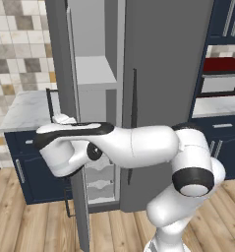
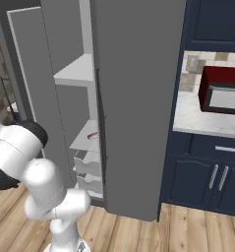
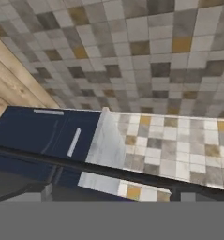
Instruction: Pick up the frozen chicken drumstick from the freezer, place it on any shelf in the fridge, and close the fridge and freezer doors when done.
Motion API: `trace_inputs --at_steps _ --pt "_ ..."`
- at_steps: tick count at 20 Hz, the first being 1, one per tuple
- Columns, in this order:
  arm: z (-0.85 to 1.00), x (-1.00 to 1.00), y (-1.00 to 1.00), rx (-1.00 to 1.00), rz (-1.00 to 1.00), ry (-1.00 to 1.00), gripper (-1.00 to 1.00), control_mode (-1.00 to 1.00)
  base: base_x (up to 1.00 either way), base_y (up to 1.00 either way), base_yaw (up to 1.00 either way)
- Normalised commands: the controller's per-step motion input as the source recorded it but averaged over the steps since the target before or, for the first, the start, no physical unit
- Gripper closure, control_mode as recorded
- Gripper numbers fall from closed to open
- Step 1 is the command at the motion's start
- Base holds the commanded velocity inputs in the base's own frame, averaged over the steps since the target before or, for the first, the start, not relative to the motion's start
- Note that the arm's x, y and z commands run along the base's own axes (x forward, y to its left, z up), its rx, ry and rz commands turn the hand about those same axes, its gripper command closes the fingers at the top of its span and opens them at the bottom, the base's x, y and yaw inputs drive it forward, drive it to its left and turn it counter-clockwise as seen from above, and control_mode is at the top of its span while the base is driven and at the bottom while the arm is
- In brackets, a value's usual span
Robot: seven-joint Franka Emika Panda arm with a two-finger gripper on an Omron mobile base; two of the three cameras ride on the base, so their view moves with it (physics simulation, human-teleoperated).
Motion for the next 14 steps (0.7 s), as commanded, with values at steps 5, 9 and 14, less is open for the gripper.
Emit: trace_inputs --at_steps 5,9,14 --pt "0.0 0.0 1.0 -0.19 -0.43 0.0 -1.0 -1.0 0.0 0.0 0.0" --pt "0.0 0.01 1.0 -0.18 -0.43 0.0 -1.0 -1.0 0.0 0.0 0.0" --pt "0.0 0.16 1.0 -0.18 -0.42 0.0 -1.0 -1.0 0.0 0.0 0.0"
